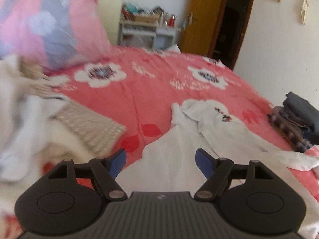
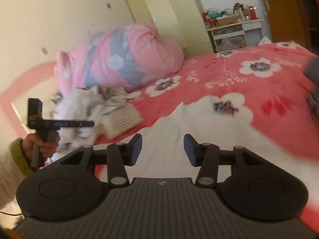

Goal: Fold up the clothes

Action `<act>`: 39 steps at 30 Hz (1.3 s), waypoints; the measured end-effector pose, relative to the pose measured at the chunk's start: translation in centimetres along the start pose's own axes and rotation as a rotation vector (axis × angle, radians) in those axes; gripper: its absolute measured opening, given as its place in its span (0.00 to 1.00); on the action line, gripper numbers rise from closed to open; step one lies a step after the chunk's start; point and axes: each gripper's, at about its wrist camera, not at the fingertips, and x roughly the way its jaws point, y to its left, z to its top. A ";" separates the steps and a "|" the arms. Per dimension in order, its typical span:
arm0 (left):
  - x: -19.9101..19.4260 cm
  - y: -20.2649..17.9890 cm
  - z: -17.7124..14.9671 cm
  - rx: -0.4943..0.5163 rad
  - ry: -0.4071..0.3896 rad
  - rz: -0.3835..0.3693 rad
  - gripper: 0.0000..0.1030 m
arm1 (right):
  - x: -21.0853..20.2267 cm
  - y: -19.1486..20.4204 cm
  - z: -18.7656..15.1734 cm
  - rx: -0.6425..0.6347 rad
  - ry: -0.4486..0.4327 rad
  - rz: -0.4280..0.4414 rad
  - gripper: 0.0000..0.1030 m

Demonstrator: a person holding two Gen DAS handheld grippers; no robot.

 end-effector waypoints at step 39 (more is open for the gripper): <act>27.0 -4.1 10.0 0.091 0.045 -0.038 0.04 | 32.9 -14.0 9.5 0.086 0.291 -0.105 0.02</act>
